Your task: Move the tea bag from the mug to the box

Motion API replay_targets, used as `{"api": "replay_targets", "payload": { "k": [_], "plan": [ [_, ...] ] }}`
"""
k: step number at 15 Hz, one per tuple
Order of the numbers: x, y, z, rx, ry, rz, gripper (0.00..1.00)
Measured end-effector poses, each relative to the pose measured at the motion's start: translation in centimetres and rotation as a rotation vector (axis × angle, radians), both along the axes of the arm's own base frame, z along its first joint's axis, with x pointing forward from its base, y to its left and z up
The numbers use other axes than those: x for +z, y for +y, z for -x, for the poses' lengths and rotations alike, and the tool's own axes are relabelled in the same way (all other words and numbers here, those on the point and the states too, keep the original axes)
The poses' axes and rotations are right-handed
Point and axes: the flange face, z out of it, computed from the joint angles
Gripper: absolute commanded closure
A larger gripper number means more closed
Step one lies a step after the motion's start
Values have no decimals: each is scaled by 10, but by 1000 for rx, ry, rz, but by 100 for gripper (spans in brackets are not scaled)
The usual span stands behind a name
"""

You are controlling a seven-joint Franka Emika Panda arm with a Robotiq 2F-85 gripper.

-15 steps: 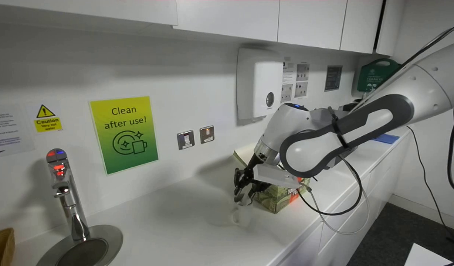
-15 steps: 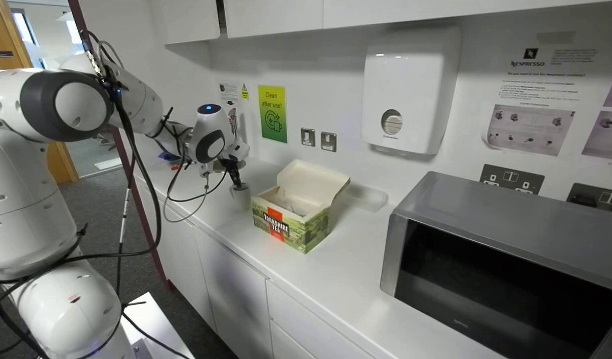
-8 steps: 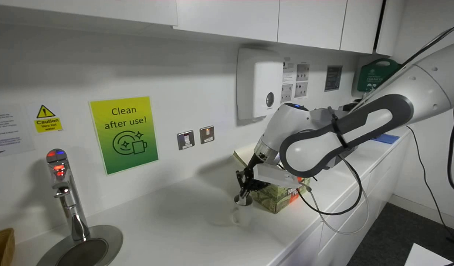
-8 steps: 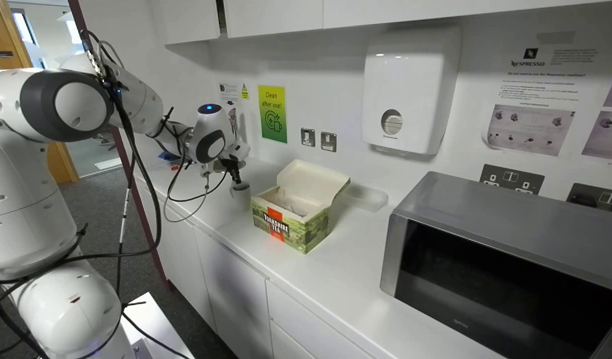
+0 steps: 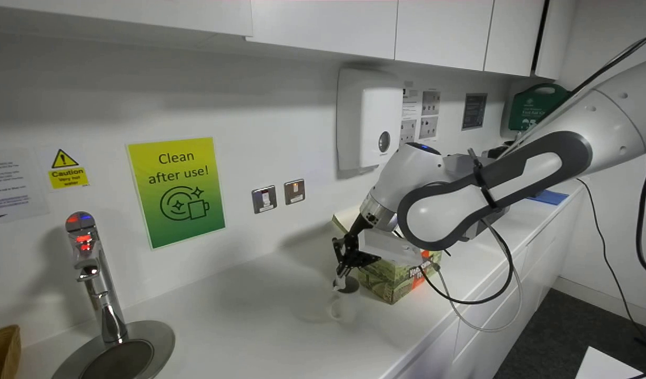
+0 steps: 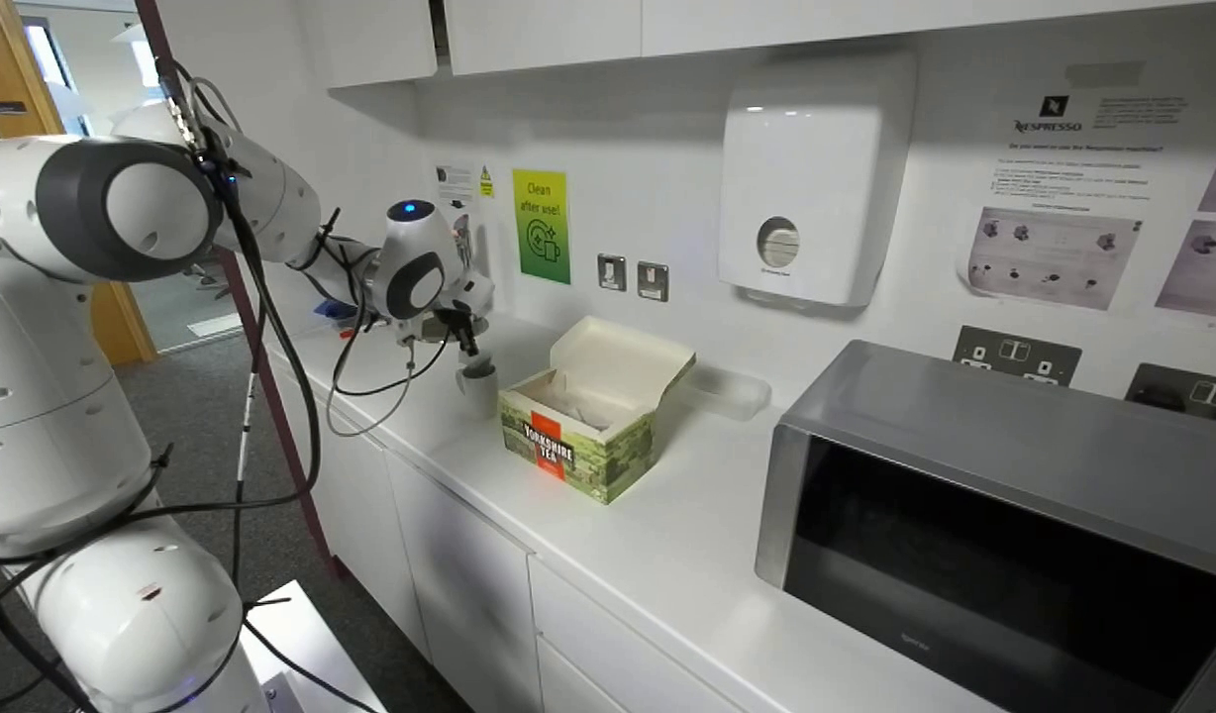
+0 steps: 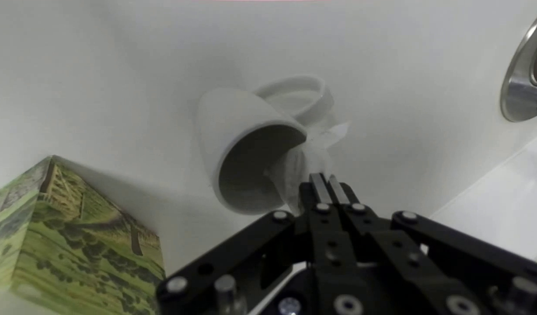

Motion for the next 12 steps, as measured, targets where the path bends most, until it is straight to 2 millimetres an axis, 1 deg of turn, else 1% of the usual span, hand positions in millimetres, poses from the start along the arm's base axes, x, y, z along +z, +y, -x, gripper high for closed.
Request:
{"api": "replay_targets", "payload": {
  "k": [2, 4, 6, 7, 9, 12],
  "plan": [
    [10, 8, 4, 15, -26, -7, 100],
    [25, 13, 9, 28, -53, -12, 100],
    [45, 11, 13, 27, -87, -16, 100],
    [57, 6, 15, 22, -99, -15, 100],
    [80, -10, 21, 3, -103, -4, 100],
    [114, -44, 33, -38, -81, 43, 100]
  ]
}}
